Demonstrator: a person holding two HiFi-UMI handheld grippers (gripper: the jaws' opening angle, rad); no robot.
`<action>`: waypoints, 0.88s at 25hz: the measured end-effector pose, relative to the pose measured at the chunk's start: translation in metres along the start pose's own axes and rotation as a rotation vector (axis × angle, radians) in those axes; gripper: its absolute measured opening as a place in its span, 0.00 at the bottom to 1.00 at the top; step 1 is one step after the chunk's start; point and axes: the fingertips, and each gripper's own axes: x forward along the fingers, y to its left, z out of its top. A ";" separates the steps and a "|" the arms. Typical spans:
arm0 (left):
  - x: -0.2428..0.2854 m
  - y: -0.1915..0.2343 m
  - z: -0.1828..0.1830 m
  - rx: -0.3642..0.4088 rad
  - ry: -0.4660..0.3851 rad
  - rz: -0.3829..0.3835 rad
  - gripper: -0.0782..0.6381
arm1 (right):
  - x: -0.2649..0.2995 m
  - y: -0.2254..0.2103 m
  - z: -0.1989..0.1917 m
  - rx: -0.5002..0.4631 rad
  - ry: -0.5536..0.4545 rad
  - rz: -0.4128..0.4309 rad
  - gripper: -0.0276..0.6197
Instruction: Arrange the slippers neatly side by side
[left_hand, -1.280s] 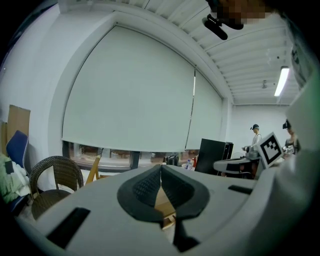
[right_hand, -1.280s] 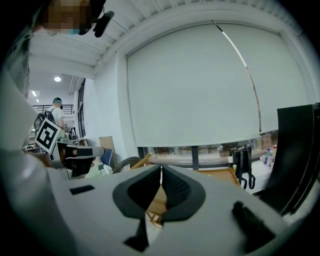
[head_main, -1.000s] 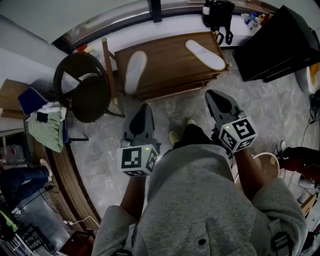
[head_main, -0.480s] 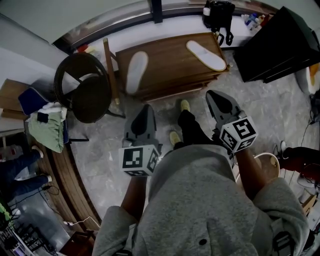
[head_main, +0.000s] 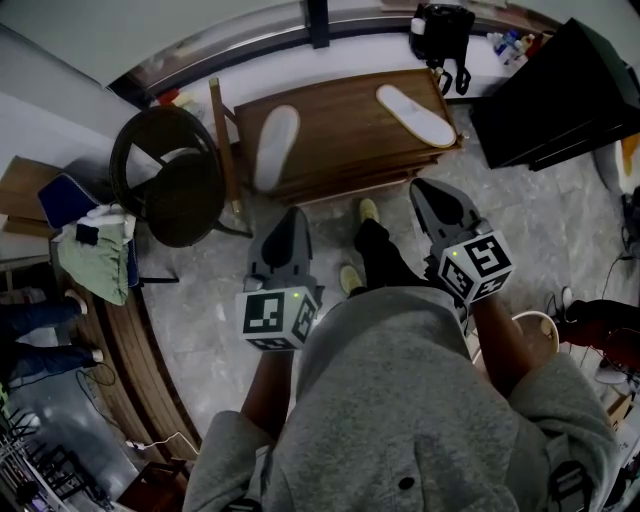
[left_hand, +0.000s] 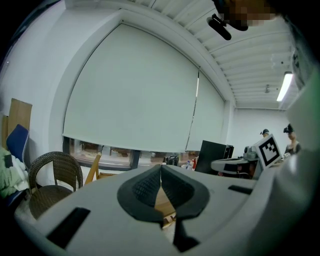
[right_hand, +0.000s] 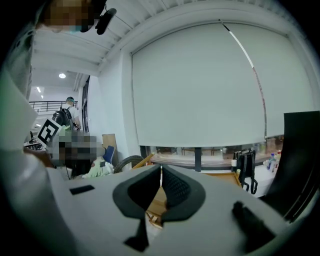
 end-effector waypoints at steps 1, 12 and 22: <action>0.002 0.000 0.001 -0.004 0.000 0.003 0.13 | 0.001 -0.002 0.000 0.000 0.001 0.002 0.09; 0.043 0.003 0.007 0.017 0.019 0.019 0.13 | 0.031 -0.042 0.002 0.029 0.005 0.004 0.09; 0.112 0.017 0.023 0.025 0.051 0.044 0.13 | 0.073 -0.101 0.015 0.062 0.017 0.002 0.09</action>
